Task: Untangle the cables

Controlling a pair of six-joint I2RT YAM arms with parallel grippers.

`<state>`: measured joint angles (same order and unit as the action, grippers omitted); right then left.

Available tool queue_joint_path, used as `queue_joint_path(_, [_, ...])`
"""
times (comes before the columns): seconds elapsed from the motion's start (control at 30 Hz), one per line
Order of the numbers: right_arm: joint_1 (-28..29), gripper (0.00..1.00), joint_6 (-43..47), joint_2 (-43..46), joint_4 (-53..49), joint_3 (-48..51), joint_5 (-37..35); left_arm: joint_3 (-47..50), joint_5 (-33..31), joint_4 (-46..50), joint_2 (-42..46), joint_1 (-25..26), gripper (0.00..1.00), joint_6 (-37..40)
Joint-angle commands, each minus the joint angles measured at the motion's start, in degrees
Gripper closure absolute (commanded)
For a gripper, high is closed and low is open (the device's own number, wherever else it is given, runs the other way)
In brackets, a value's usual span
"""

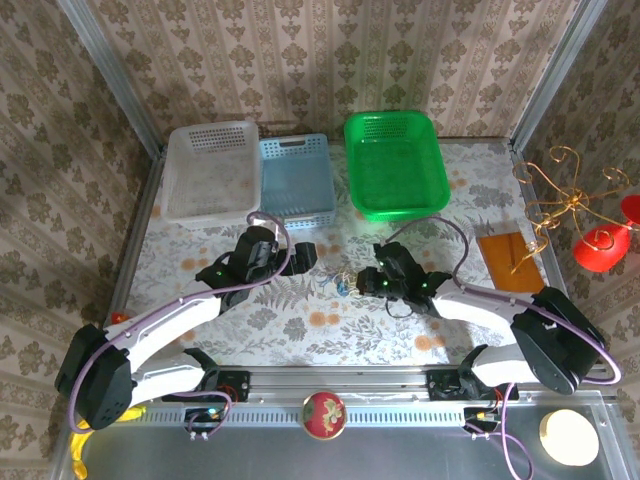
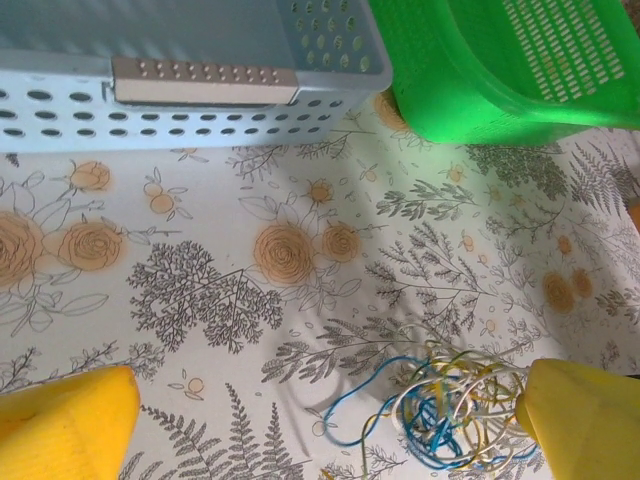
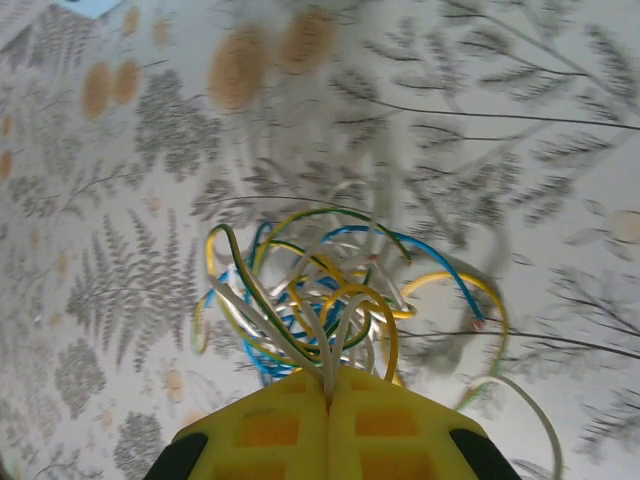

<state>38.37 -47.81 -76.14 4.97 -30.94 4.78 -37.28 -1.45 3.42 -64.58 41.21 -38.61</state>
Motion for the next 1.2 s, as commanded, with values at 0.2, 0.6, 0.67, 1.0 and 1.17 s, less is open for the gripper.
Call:
queue_joint_path(0.2, [-1.6, 0.56, -0.3, 6.5, -4.5, 1.9, -4.1, 0.5, 2.9, 0.0, -0.9, -0.8, 0.0, -3.0])
queue_joint_path(0.6, [-1.8, 0.35, 10.2, 12.3, -17.1, -5.2, -7.6, 0.2, 4.2, 0.7, -2.6, -0.8, 0.0, -2.6])
queue_joint_path(0.67, [-1.7, 0.3, 12.7, 9.9, -17.1, -6.5, -6.3, 0.1, 4.3, 0.7, -2.6, -0.8, 0.0, -2.7])
queue_joint_path(1.0, [-1.7, 0.25, 17.2, -6.8, -8.2, -9.2, 0.4, -0.5, 4.3, 0.5, -2.5, -0.8, 0.0, -2.7])
queue_joint_path(1.17, [-1.7, 0.37, 14.5, -10.8, -2.0, -8.4, 4.3, -0.4, 4.9, -0.1, -2.8, -0.8, 0.0, -3.6])
